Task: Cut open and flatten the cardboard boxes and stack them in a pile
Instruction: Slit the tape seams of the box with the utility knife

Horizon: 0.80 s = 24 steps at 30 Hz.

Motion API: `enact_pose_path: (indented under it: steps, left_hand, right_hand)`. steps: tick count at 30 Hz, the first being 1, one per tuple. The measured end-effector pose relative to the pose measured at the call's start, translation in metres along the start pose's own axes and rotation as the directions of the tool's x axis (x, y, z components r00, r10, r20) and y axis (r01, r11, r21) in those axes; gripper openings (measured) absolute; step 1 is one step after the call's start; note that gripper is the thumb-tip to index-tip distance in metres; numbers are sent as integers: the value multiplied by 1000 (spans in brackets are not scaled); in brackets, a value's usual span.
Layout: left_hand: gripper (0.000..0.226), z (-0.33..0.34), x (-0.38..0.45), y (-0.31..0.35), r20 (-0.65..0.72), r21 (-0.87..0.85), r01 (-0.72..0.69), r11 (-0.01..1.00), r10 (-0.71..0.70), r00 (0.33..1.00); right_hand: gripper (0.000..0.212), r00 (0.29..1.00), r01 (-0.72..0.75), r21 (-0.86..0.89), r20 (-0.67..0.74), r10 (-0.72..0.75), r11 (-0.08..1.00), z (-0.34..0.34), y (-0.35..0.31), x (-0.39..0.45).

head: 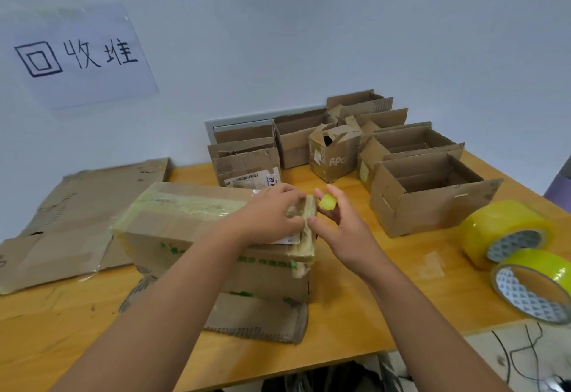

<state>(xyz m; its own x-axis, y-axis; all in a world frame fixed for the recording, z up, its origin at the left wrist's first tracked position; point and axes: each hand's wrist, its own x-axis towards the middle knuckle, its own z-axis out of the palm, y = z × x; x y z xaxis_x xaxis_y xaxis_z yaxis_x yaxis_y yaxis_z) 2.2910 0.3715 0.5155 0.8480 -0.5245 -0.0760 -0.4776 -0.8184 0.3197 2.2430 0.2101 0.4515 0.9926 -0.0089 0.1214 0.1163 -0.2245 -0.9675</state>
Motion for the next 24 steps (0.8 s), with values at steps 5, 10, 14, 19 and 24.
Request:
enact_pose_path:
  steps: [5, 10, 14, 19, 24]
  left_hand:
    - [44, 5, -1, -8, -112, -60, 0, 998, -7, 994]
    - [19, 4, -13, -12, -343, -42, -23, 999, 7, 939]
    - [21, 13, -22, -12, -390, -2, -32, 999, 29, 920]
    - [17, 17, -24, -7, -427, -49, -25, 998, 2, 904]
    - [16, 18, -24, -8, -464, -73, -49, 996, 9, 886]
  right_hand:
    - [92, 996, -69, 145, -40, 76, 987, 2, 4, -4]
    - [75, 990, -101, 255, -71, 123, 962, 10, 4, -3]
    - [69, 987, -94, 234, -107, 122, 968, 16, 0, 5]
    - [67, 978, -150, 216, -110, 177, 965, 18, 4, 7]
    - [69, 972, -162, 234, -131, 196, 959, 13, 1, 9]
